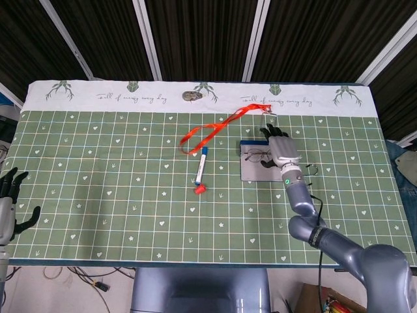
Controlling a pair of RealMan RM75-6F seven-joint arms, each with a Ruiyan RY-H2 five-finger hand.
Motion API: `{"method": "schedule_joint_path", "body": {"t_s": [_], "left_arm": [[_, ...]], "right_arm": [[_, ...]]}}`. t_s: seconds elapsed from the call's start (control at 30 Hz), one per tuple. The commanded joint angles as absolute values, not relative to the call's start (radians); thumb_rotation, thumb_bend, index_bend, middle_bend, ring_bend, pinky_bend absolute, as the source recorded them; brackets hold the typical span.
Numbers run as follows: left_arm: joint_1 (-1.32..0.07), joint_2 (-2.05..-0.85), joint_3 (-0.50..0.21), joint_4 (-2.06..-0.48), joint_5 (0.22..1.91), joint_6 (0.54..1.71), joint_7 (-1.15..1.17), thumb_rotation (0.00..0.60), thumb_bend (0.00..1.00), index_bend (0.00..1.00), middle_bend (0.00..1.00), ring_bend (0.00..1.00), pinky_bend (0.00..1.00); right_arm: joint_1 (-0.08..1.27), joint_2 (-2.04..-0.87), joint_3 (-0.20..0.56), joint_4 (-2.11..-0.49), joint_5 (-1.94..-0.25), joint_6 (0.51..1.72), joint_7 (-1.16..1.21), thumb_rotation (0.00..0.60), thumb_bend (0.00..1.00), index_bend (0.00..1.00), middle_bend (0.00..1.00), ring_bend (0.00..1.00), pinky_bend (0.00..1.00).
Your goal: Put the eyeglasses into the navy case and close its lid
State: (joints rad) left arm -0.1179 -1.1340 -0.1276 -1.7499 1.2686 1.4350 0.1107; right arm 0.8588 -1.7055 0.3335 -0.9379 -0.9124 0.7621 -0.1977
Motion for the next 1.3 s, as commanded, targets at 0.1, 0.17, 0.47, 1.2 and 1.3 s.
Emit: {"method": "schedule_joint_path", "body": {"t_s": [0.1,0.17,0.47,1.2,1.3], "left_arm": [[-0.118,-1.134,-0.125,-1.75,1.274,1.434,0.11,0.6,0.35,0.1,0.0,0.0,0.0],[-0.119,-1.134,-0.124,-1.749,1.275,1.434,0.11,0.6,0.35,0.1,0.0,0.0,0.0],[-0.12,-1.134,-0.124,-1.75,1.272,1.43,0.113,0.6,0.35,0.1,0.0,0.0,0.0],[-0.123,-1.128,-0.122,-1.749,1.27,1.42,0.111,0.6,0.36,0.1,0.0,0.0,0.0],[-0.123,-1.128,-0.122,-1.748,1.269,1.419,0.11,0.6,0.36,0.1,0.0,0.0,0.0]], "right_arm": [[0.749,-1.557,0.259,-1.245,-0.955,0.89,-0.285,0.6,0.29,0.05,0.11,0.2,0.17],[0.736,-1.528,0.233,-1.298,-0.947,0.89,-0.325,0.6,0.29,0.02,0.2,0.28,0.23],[0.726,-1.478,0.179,-1.415,-0.87,0.901,-0.462,0.6,0.44,0.02,0.55,0.63,0.6],[0.815,-1.602,0.184,-1.249,-0.666,0.854,-0.604,0.6,0.58,0.07,0.66,0.71,0.66],[0.823,-1.615,0.191,-1.227,-0.656,0.847,-0.599,0.6,0.58,0.07,0.66,0.71,0.66]]}}
